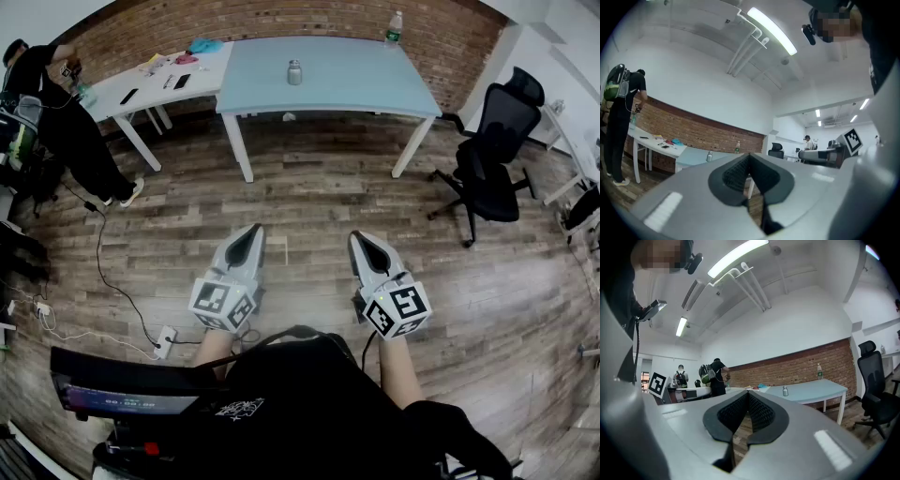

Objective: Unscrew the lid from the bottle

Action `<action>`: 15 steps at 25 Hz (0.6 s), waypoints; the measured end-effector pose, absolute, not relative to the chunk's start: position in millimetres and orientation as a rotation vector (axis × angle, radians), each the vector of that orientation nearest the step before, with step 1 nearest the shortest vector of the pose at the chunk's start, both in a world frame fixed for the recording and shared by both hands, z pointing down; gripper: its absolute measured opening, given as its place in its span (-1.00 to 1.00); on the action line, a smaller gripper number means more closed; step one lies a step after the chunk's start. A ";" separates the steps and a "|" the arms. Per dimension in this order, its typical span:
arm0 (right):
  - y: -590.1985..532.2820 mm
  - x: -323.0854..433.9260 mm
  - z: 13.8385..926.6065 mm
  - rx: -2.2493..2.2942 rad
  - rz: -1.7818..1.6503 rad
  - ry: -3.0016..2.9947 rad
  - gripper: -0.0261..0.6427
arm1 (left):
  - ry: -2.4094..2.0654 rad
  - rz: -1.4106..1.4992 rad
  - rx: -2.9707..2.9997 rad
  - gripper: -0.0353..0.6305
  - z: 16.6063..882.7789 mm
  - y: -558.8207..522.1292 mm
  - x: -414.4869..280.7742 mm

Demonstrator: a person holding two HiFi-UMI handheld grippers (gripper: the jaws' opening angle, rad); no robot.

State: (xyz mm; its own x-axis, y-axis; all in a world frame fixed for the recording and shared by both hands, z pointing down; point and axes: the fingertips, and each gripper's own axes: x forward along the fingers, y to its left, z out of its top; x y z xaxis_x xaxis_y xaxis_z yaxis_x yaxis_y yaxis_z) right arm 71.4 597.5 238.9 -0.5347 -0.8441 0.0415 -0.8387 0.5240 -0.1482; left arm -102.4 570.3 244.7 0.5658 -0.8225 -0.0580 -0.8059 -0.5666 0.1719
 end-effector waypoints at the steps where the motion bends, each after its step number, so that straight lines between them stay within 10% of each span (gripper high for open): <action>1: 597.9 71.7 240.1 -1.500 -0.235 2.713 -0.92 | -1.393 -0.200 2.665 -0.89 245.5 570.7 -102.3; 15: 598.0 73.8 240.8 -1.495 -0.254 2.717 -0.92 | -1.407 -0.203 2.651 -0.89 245.3 569.7 -102.6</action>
